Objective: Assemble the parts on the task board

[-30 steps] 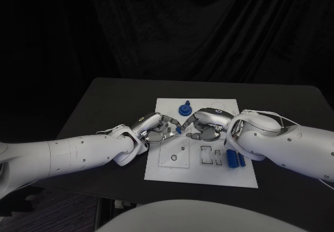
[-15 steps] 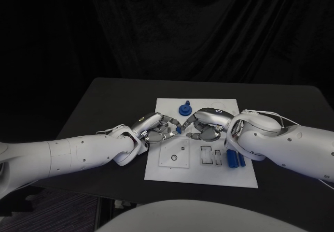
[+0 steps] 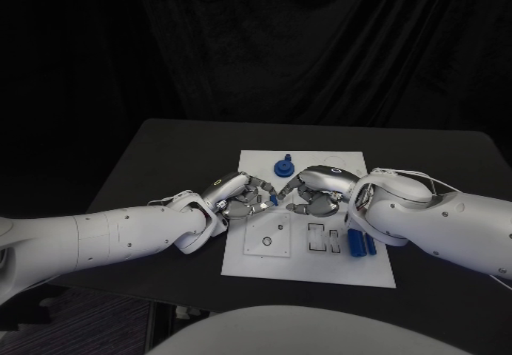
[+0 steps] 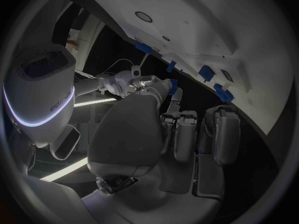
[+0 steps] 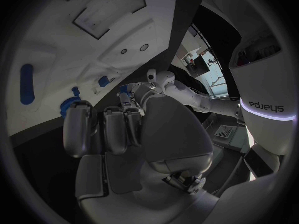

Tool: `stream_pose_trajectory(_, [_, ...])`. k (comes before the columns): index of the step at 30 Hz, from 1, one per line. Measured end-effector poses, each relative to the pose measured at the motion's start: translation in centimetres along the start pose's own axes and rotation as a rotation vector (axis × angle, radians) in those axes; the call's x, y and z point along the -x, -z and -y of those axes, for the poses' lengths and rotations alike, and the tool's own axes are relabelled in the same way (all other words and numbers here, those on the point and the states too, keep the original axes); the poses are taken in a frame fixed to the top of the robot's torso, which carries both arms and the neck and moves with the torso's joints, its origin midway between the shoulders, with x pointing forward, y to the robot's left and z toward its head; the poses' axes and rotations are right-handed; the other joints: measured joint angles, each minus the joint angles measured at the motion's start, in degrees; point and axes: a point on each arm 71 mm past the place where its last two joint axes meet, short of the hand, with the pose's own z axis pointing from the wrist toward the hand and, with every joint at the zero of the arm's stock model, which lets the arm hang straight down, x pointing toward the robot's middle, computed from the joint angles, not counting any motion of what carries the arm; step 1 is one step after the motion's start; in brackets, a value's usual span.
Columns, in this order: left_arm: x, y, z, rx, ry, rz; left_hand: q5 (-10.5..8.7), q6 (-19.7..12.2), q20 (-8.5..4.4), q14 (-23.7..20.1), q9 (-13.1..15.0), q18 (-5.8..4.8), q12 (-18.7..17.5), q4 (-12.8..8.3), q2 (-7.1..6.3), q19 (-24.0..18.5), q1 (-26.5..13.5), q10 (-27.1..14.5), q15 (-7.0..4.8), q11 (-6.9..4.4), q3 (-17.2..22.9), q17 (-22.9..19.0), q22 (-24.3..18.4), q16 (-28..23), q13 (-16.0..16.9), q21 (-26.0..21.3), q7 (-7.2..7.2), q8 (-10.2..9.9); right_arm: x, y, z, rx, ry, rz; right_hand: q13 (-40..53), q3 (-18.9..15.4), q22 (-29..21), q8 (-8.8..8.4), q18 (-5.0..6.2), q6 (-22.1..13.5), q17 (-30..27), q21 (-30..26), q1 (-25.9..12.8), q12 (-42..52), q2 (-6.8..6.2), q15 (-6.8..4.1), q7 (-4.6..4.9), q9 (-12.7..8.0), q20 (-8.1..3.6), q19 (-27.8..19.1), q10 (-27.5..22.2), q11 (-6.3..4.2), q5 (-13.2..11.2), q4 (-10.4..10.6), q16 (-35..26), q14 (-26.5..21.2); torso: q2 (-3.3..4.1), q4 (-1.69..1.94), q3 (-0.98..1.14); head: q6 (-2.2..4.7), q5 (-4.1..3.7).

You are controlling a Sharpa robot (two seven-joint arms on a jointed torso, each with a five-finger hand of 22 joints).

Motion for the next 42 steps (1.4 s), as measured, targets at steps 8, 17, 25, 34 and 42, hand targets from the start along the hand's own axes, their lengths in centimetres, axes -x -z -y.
stream_pose_trajectory(8, [0.0, 0.0, 0.0, -0.001, 0.0, 0.0, 0.0, 0.21, 0.0, 0.2, 0.0, 0.0, 0.0, 0.09, 0.0, 0.0, 0.0, 0.0, -0.2, 0.0, -0.09, 0.0, 0.0, 0.0, 0.0, 0.0, 0.21, 0.0, 0.0, 0.0, 0.1, -0.003, 0.0, -0.005, 0.0, 0.0, 0.0, 0.0, 0.0, 0.0, 0.0, 0.0, 0.0, 0.0, 0.0, 0.0, 0.0, 0.0, 0.0, 0.0, 0.0, 0.0, 0.0, 0.0, 0.0, 0.0, -0.04, -0.01, -0.01, 0.0, -0.03])
stream_pose_trajectory(17, [0.2, 0.3, -0.1, 0.003, -0.002, 0.001, 0.24, 0.2, 0.0, 0.2, 0.0, 0.0, 0.0, 0.09, 0.15, 0.0, 0.17, 0.0, -0.2, 0.0, -0.24, 0.0, 0.0, 0.0, 0.0, 0.0, 0.2, 0.0, 0.1, 0.7, 0.8, -0.02, -0.001, 0.001, 0.0, 0.0, -0.01, 0.0, 0.0, 0.0, 0.0, 0.0, -0.01, 0.0, 0.01, 0.0, 0.0, 0.0, 0.0, 0.0, 0.0, 0.0, 0.0, 0.0, 0.0, 0.0, -0.06, 0.03, -0.03, 0.0, 0.36])
stream_pose_trajectory(25, [1.5, 1.1, -0.7, 0.017, -0.036, 0.012, 0.39, 0.2, 0.01, 0.2, 0.0, 0.0, 0.0, 0.16, 0.09, 0.0, 0.23, 0.0, -0.2, 0.0, -0.32, 0.0, 0.0, 0.0, 0.0, 0.22, 0.2, 0.0, 0.5, 2.6, 1.8, -0.05, -0.006, 0.031, 0.05, 0.0, -0.01, 0.0, 0.0, 0.01, 0.0, 0.0, -0.3, 0.0, 0.3, 0.0, 0.0, 0.01, 0.0, 0.0, 0.0, 0.0, 0.0, 0.0, 0.0, 0.0, -0.05, 0.04, -0.03, 0.0, 0.46])
stream_pose_trajectory(34, [5.2, -0.4, -1.0, -0.038, -0.177, 0.026, 0.39, 0.19, -0.2, 0.2, 0.0, 0.0, 0.0, 0.15, -0.21, -0.21, 0.52, 0.05, -0.19, -0.36, -0.33, 0.0, 0.0, 0.0, 0.0, 0.46, 0.2, 0.0, 0.8, 4.5, 2.6, -0.074, -0.011, 0.067, 0.04, 0.0, -0.01, -0.23, 0.0, -0.2, 0.0, 0.0, -0.3, 0.0, 0.3, 0.0, -0.2, 0.01, 0.0, 0.0, 0.0, 0.0, 0.0, 0.0, 0.0, 0.0, -0.04, -0.08, 0.02, 0.0, 0.62])
stream_pose_trajectory(42, [7.4, -1.7, -1.8, -0.088, -0.34, 0.003, -0.41, 0.19, -0.41, 0.2, 0.0, 0.0, 0.0, 0.15, -0.22, 0.0, 0.51, 0.05, -0.19, -0.37, -0.33, 0.0, 0.0, 0.0, 0.0, 0.46, 0.2, 0.11, 0.9, 5.4, 2.9, -0.088, -0.013, 0.083, 0.04, 0.0, -0.02, -0.23, 0.0, -0.4, 0.0, 0.0, -0.29, 0.0, 0.3, 0.0, 0.0, 0.01, 0.0, 0.0, 0.0, 0.0, 0.0, 0.0, 0.0, 0.0, 0.02, -0.06, 0.02, 0.0, 0.47])
